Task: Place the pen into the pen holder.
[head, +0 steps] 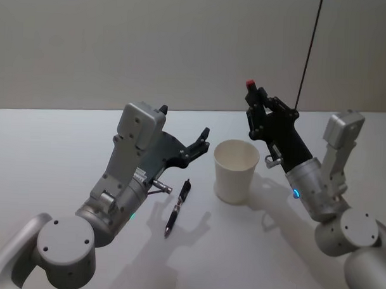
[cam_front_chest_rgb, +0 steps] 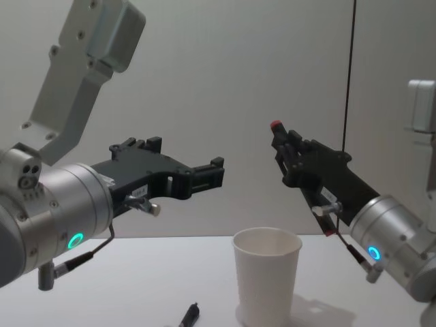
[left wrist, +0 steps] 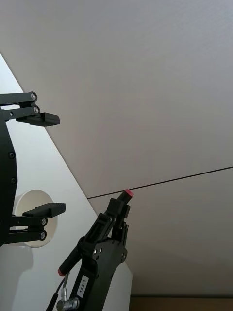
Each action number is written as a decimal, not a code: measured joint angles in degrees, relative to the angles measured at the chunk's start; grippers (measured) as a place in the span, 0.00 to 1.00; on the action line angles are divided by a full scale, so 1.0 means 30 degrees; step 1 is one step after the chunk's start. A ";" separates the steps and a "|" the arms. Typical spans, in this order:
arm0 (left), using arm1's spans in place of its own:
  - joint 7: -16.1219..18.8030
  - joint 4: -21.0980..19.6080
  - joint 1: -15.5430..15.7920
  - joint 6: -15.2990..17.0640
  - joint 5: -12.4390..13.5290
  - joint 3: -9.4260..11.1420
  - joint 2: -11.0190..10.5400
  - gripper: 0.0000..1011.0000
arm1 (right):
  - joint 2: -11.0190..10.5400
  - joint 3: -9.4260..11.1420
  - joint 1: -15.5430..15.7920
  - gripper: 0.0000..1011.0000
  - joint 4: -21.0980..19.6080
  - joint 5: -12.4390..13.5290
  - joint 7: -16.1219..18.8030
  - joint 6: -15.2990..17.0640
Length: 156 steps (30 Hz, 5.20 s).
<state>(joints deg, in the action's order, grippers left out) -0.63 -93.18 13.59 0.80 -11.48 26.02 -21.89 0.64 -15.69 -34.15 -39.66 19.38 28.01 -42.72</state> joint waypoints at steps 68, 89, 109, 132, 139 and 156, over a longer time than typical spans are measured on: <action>0.0002 0.0000 0.0000 0.0000 -0.0001 0.0000 0.0000 0.99 | 0.2662 0.0394 -0.6329 0.84 1.1594 0.0594 0.1528 -0.3600; 0.0001 0.0000 0.0000 0.0000 0.0000 0.0000 0.0000 0.99 | 0.2307 0.1439 -0.6055 0.99 1.0944 0.0630 0.1052 -0.3459; 0.0002 0.0000 0.0001 0.0000 -0.0001 0.0000 0.0000 0.99 | 0.0325 0.2093 0.0812 0.99 -0.3118 -0.0861 -0.3036 0.4750; 0.0002 0.0000 0.0001 0.0000 -0.0001 -0.0001 0.0000 0.99 | -0.1459 0.2907 0.5515 0.99 -1.1941 -0.1850 -0.5470 1.1695; 0.0002 0.0001 0.0001 0.0000 -0.0001 0.0000 0.0000 0.99 | -0.1945 0.3161 0.6748 0.99 -1.3372 -0.2056 -0.5934 1.2617; 0.0002 0.0000 0.0000 0.0000 -0.0001 0.0000 0.0000 0.99 | -0.2740 0.3858 0.9016 0.99 -1.5318 -0.1779 -0.7694 1.3261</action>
<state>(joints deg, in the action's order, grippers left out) -0.62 -93.18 13.59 0.80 -11.48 26.03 -21.89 -7.58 -4.12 -7.10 -85.61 14.04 4.93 -2.94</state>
